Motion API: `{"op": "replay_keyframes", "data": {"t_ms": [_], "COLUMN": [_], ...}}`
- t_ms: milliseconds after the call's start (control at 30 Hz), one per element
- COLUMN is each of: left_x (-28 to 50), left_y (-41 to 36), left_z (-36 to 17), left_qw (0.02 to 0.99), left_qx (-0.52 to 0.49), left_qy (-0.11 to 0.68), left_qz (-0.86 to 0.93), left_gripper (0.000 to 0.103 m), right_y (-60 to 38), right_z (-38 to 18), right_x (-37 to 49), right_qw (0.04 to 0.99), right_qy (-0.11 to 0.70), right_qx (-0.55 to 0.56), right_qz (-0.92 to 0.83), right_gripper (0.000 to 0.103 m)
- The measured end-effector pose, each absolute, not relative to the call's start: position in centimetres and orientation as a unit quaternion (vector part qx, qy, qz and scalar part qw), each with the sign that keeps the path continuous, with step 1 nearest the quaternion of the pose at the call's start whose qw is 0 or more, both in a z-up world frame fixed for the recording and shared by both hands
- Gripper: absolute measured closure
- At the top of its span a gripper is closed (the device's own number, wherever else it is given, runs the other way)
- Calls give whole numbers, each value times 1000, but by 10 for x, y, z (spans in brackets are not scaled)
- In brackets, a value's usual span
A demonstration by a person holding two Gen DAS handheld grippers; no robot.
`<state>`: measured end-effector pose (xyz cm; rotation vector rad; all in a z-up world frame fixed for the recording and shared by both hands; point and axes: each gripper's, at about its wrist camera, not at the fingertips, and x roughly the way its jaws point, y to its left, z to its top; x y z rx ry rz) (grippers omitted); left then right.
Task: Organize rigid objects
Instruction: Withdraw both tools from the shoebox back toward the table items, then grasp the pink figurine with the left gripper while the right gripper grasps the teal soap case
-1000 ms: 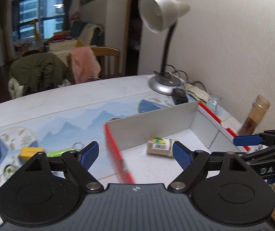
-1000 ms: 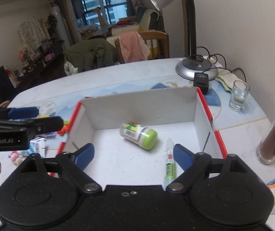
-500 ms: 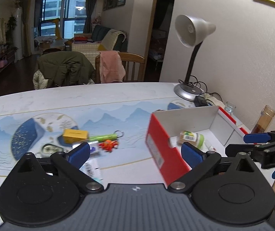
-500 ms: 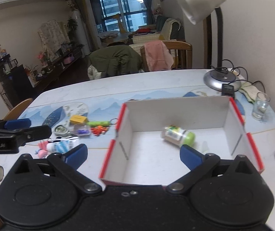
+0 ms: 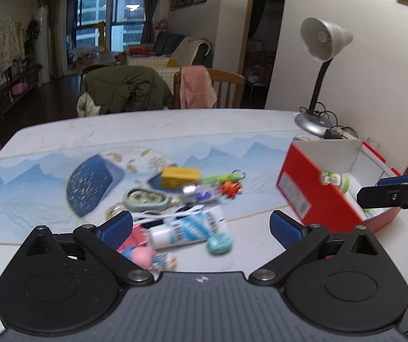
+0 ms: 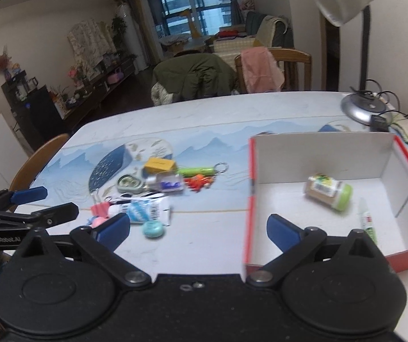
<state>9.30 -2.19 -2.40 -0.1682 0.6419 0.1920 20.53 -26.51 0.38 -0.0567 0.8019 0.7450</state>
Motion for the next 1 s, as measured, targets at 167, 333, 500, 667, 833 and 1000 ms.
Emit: {"op": "replay_keyframes", "data": {"t_ms": [167,333,500,667,833,1000], "left_x": [86,88,95,105,113,117], "left_y": [4,21,34,40,39,36], "left_z": [-44,-69,-92,-112,-130,-140], "left_qw": [938,934,929,928,925,929], "left_qx": [-76,-70,-70,-62,-48,-32], "left_qy": [326,341,354,363,371,364], "left_qz": [93,82,76,65,63,65], "left_gripper": [0,0,0,0,0,0], "right_y": [-230,-201,-176,-155,-134,-117], "right_z": [-5,-18,-36,-58,-78,-93], "right_x": [196,191,193,201,211,219], "right_qw": [847,842,838,833,824,818], "right_qy": [395,408,425,442,462,473], "right_qx": [-44,-56,-65,-72,-92,-107], "right_qz": [353,348,336,324,314,310], "right_gripper": [1,2,3,6,10,15]}}
